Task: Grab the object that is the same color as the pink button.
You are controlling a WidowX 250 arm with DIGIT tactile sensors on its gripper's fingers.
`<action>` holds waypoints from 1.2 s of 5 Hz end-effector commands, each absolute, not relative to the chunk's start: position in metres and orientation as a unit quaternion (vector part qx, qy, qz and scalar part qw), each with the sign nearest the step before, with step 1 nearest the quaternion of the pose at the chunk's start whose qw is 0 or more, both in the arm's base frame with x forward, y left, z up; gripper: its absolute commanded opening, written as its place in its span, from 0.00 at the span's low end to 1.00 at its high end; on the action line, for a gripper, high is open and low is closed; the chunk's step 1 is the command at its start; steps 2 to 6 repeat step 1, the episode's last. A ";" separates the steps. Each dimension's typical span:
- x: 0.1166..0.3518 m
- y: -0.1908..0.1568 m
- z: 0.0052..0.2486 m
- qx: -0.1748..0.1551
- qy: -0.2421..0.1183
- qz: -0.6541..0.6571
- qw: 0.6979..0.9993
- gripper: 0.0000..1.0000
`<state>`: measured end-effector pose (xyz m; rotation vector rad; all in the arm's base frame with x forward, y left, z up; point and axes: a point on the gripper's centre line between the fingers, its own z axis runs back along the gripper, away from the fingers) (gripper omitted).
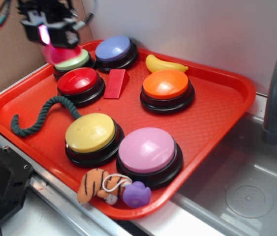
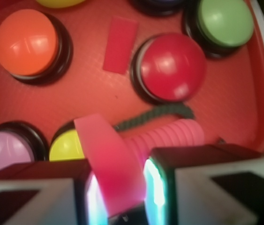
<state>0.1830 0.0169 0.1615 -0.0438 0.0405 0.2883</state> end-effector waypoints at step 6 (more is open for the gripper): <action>0.171 0.042 0.187 -0.043 -0.049 0.203 0.977 0.00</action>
